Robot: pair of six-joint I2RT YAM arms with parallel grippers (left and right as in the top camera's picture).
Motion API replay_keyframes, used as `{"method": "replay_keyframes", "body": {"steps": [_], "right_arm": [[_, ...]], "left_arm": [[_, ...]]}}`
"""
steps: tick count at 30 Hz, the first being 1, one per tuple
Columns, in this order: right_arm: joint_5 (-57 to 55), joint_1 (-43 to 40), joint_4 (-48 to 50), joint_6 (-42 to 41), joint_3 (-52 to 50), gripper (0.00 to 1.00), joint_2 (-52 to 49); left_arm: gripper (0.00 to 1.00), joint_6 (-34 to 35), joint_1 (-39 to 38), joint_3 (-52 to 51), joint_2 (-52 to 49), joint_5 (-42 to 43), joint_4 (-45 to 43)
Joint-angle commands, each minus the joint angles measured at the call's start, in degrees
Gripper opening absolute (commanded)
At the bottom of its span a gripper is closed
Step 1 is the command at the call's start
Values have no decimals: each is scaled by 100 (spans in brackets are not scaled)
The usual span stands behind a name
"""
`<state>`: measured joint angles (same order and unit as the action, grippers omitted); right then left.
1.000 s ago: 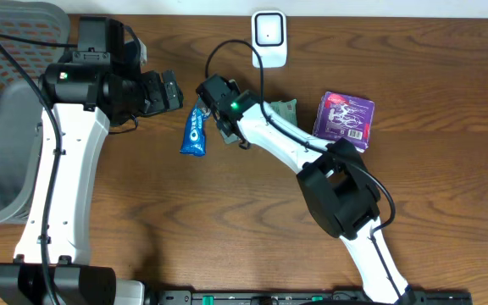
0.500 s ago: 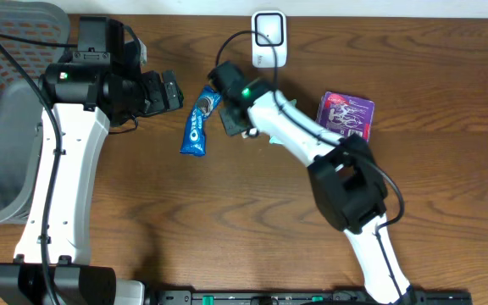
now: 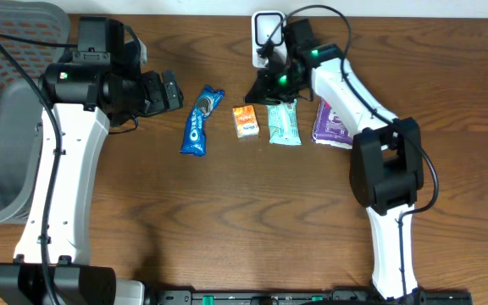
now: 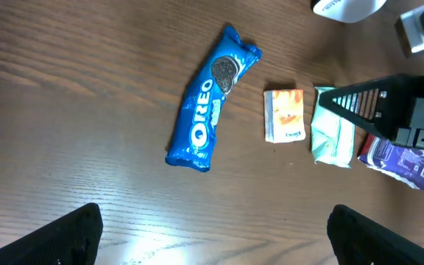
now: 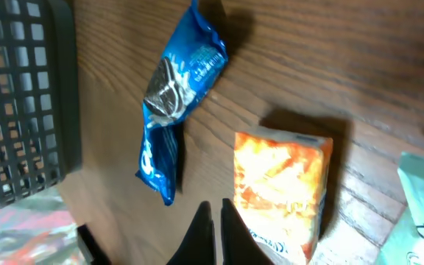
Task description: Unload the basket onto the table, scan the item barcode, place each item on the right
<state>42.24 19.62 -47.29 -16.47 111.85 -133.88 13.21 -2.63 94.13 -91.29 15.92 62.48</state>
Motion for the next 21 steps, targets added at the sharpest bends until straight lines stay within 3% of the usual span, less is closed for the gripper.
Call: {"method": "replay_keyframes", "body": {"steps": [1, 7, 15, 21], "right_arm": [[245, 245, -13, 487, -118, 13, -83], [-1878, 793, -74, 476, -116, 26, -48], [-5532, 1742, -398, 472, -120, 35, -50], [-6769, 2192, -332, 452, -162, 38, -90]], "left_arm": [[98, -72, 11, -15, -13, -57, 9], [98, -72, 11, -15, -13, -57, 9], [98, -72, 11, -15, -13, -57, 9], [98, -72, 11, -15, -13, -57, 9]]}}
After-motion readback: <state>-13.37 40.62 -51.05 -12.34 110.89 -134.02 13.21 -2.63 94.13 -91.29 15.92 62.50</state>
